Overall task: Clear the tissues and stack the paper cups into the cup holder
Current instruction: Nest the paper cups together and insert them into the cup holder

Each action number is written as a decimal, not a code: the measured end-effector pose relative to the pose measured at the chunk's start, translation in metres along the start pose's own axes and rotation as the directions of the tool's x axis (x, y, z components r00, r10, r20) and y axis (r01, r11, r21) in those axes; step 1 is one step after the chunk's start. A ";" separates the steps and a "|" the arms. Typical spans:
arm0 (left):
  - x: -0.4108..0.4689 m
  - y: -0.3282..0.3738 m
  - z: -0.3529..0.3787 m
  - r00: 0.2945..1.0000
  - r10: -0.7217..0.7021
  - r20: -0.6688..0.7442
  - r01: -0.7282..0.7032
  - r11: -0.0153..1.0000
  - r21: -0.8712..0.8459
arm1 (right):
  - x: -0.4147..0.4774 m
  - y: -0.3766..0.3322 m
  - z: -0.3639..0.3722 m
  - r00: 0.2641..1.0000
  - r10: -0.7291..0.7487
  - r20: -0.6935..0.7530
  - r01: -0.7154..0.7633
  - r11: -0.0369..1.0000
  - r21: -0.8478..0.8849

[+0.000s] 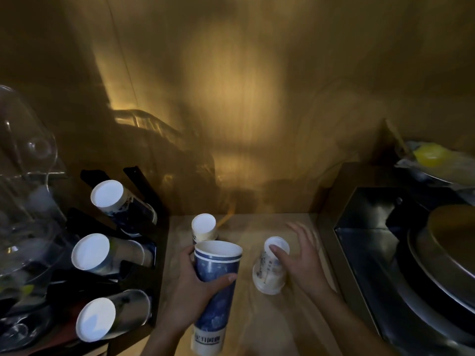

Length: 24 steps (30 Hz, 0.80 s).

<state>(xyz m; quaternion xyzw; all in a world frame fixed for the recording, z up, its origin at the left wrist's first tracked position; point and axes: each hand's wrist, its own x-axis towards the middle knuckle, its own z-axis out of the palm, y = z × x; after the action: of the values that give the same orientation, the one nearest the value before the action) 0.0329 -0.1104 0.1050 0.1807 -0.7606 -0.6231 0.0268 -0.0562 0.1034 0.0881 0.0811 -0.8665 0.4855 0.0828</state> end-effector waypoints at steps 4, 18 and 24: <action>-0.002 0.006 0.013 0.991 0.131 0.022 -0.133 0.985 0.107 | -0.002 -0.035 -0.007 0.953 -0.162 0.255 0.160 0.987 0.031; -0.019 0.018 0.028 0.960 0.215 -0.180 -0.163 0.951 0.264 | -0.011 -0.078 -0.002 0.787 -0.393 0.475 0.450 0.893 -0.007; -0.023 0.031 0.027 0.872 0.334 -0.359 -0.182 0.900 0.395 | -0.013 -0.093 -0.001 0.812 -0.464 0.354 0.490 0.872 0.019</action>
<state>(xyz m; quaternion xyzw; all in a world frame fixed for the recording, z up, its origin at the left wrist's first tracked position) 0.0394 -0.0728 0.1330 0.2067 -0.8525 -0.4156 0.2405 -0.0226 0.0570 0.1624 0.3771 -0.8361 0.3951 0.0503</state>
